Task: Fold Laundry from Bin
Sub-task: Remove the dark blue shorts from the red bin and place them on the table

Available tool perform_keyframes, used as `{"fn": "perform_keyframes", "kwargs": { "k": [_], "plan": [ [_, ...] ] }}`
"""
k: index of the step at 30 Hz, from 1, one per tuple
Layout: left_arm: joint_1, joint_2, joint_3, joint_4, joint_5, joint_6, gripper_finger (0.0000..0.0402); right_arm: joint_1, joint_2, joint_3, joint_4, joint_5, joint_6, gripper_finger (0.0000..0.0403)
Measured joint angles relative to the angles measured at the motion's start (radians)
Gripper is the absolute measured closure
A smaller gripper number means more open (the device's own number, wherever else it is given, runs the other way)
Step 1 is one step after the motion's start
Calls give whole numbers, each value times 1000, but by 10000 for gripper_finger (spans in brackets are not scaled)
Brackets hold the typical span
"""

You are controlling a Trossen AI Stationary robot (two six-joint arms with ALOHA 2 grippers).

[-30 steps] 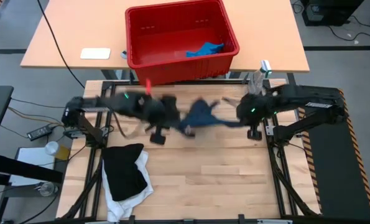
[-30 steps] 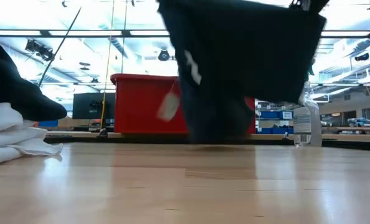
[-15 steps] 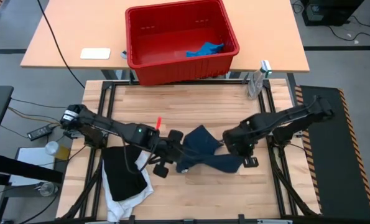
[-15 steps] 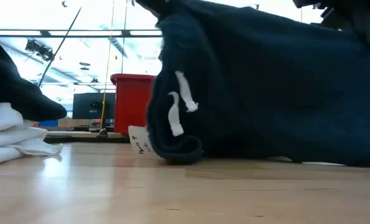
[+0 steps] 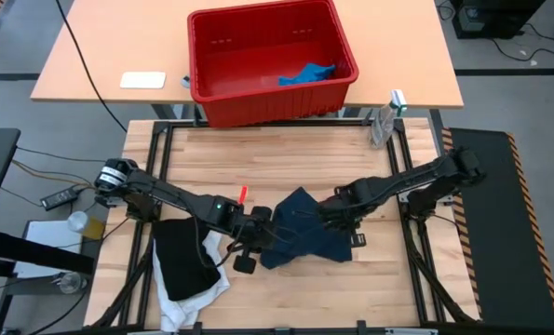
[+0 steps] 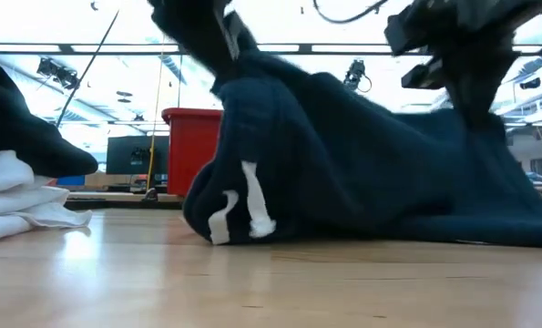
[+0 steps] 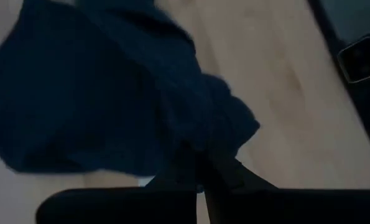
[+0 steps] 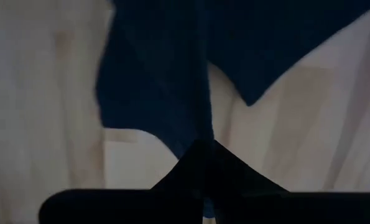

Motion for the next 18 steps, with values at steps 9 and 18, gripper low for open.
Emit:
{"fn": "perform_keyframes", "kwargs": {
  "k": [9, 18],
  "plan": [
    [21, 0, -56, 151, 8, -239, 366, -33, 65, -2, -44, -41, 24, 386],
    [-44, -10, -55, -4, 9, -526, 217, -55, 62, -6, -58, -162, 127, 387]
  ]
}}
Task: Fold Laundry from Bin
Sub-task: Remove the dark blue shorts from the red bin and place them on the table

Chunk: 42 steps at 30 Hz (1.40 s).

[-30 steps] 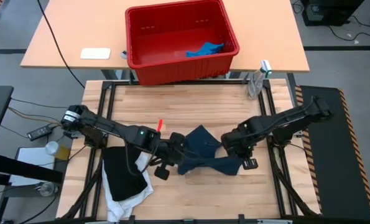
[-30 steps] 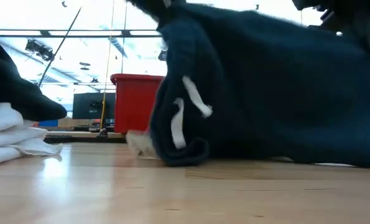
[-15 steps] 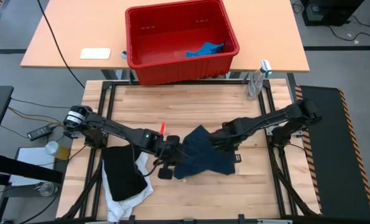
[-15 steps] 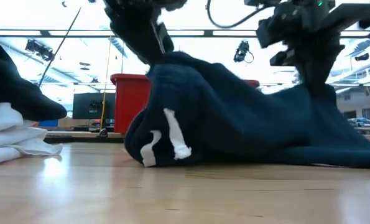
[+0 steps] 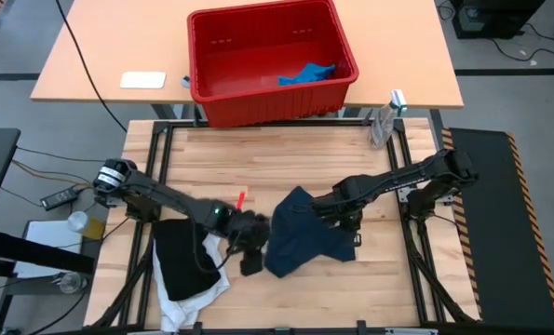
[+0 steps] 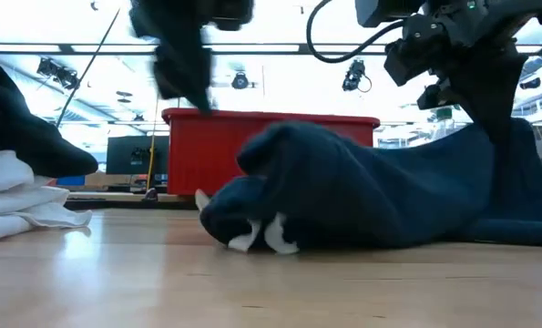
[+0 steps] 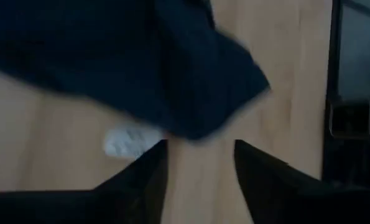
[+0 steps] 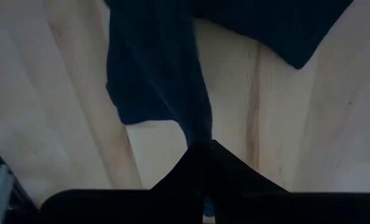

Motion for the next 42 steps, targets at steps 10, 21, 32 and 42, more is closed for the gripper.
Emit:
{"fn": "perform_keyframes", "kwargs": {
  "k": [10, 21, 32, 42],
  "plan": [
    [-215, 43, -76, 75, -236, -29, 156, -38, 0, 0, 22, -4, 52, 387],
    [-121, 218, -80, 222, -199, -175, 184, -75, -1, 0, 81, -25, 109, 387],
    [-82, 229, -79, 291, -182, -21, 235, -72, -1, 0, 103, -25, 114, 387],
    [-73, 234, -78, 415, -201, 47, 395, -72, -1, 0, 118, -8, 133, 387]
  ]
}}
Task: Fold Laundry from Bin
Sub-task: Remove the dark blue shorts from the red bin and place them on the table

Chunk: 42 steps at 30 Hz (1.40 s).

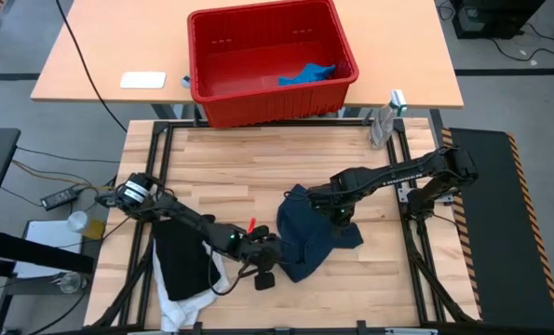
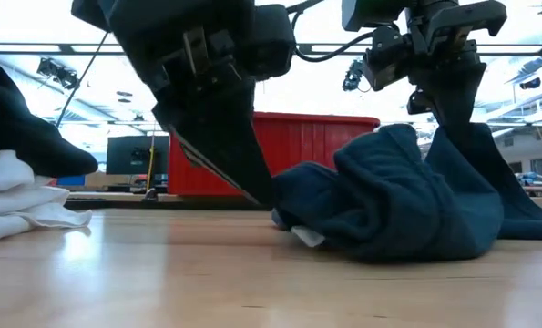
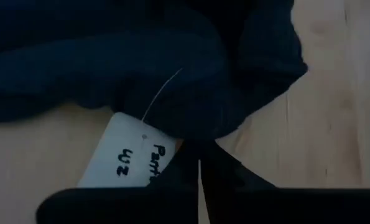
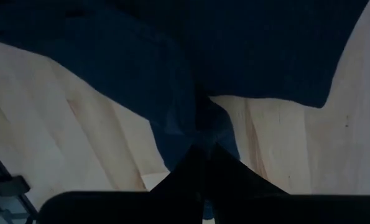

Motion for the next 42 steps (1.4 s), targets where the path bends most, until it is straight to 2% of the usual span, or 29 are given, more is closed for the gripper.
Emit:
{"fn": "perform_keyframes", "kwargs": {
  "k": [6, 11, 15, 17, 20, 24, 27, 30, 33, 39, 42],
  "plan": [
    [0, -132, 0, -110, -3, -25, 399, 0, 0, 0, 1, -25, -24, 387],
    [22, -255, 1, -114, 30, 49, 400, 2, 0, 0, 12, -75, -45, 387],
    [65, -290, 1, -182, 239, 91, 401, 4, 0, 0, 11, -96, -45, 387],
    [81, -287, 1, -253, 311, 90, 398, 5, 0, 0, 11, -96, -45, 387],
    [84, -279, 0, -299, 345, 100, 370, 5, 0, 0, 11, -96, -45, 387],
    [83, -287, 0, -294, 377, 113, 304, 5, 0, 0, 11, -89, -45, 387],
    [96, -304, 0, -300, 496, 104, 260, 5, 0, 0, 11, -79, -55, 387],
    [115, -324, 0, -343, 590, 86, 237, 5, 0, 0, 9, -79, -71, 387],
    [123, -335, 1, -388, 558, 86, 234, 5, 0, 0, 10, -78, -83, 387],
    [123, -276, -9, -531, 381, 119, 246, 5, 0, 0, 12, -71, -83, 387],
    [147, -266, -86, -471, 454, 141, 252, 5, 0, 0, 15, -72, -81, 387]
  ]
}}
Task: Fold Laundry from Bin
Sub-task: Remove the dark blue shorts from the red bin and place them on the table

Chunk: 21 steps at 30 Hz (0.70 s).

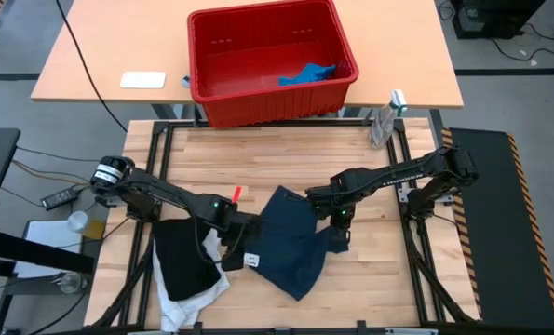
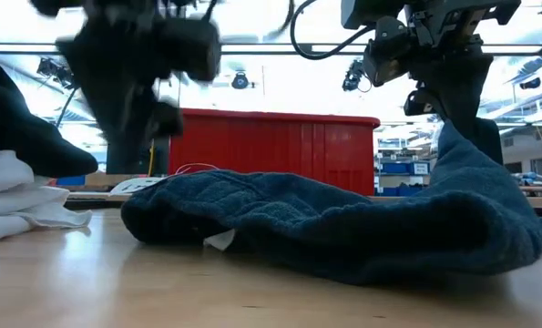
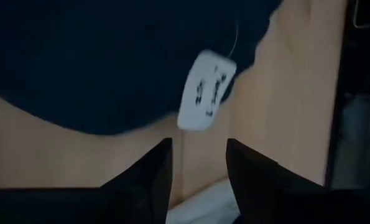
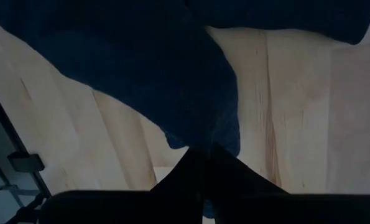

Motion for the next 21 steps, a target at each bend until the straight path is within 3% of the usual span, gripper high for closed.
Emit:
{"fn": "perform_keyframes", "kwargs": {
  "k": [3, 8, 13, 21],
  "plan": [
    [37, -17, -121, 20, 70, -26, 258, 0, 0, 0, 0, 0, 0, 387],
    [93, -89, -261, 177, 74, -84, 260, 0, 0, 0, 0, -1, -1, 387],
    [100, -81, -272, 294, 68, -69, 239, 0, 0, 0, 1, -8, 0, 387],
    [103, -29, -274, 312, 25, -103, 162, 0, 0, 0, 25, -8, 1, 386]
  ]
}}
